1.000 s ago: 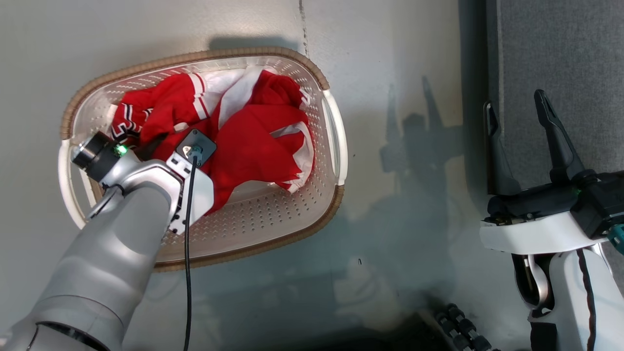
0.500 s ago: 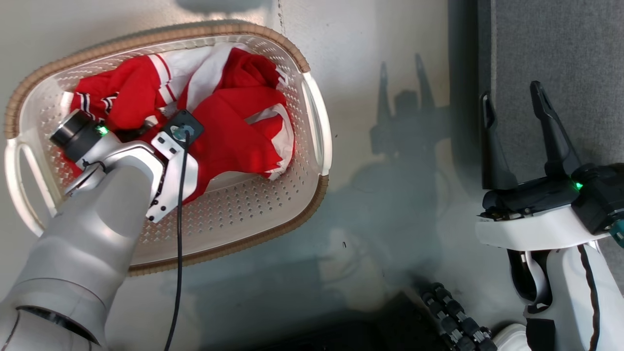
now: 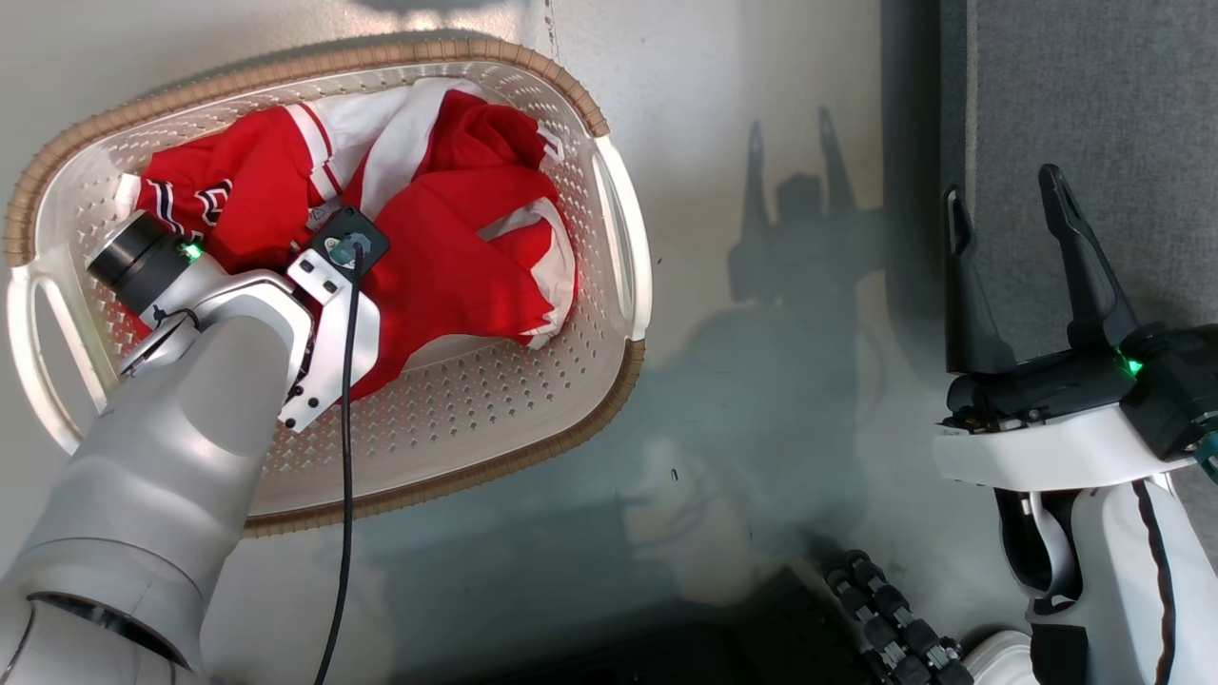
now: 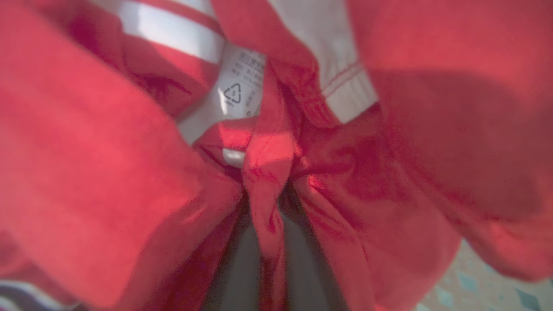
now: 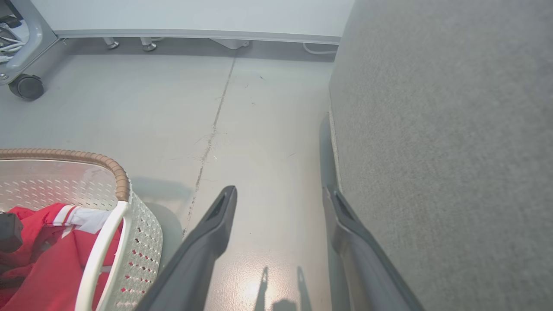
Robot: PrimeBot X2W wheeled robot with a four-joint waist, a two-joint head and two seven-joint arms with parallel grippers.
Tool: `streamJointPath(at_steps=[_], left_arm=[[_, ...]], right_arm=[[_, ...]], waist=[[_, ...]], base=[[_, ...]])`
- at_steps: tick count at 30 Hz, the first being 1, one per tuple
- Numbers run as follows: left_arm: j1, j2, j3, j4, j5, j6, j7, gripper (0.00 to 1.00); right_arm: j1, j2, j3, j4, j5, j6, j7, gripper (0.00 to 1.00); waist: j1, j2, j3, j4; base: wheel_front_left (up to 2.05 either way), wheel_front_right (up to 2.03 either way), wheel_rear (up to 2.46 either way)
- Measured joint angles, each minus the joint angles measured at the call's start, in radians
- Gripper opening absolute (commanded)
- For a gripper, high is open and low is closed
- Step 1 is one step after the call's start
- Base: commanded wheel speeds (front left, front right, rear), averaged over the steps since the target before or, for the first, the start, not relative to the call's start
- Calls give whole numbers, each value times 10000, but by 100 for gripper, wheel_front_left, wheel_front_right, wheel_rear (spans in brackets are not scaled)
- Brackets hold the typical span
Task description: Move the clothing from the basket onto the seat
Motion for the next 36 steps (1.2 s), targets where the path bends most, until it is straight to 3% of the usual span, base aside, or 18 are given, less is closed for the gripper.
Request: streamJointPath(at_steps=[14,36], left_arm=[[726,-387,69,15,-518,351,-867,0],[2656,-988,940,-556,-1998,1269,-4405,0]], right_arm=[[-95,6,-207,343,-207,0,0,100],[596,17,-430,1051,-616,0,0,100]], waist=[[0,0,-1380,214],[0,0,-5607,807]], base=[[0,0,0],[0,0,0]])
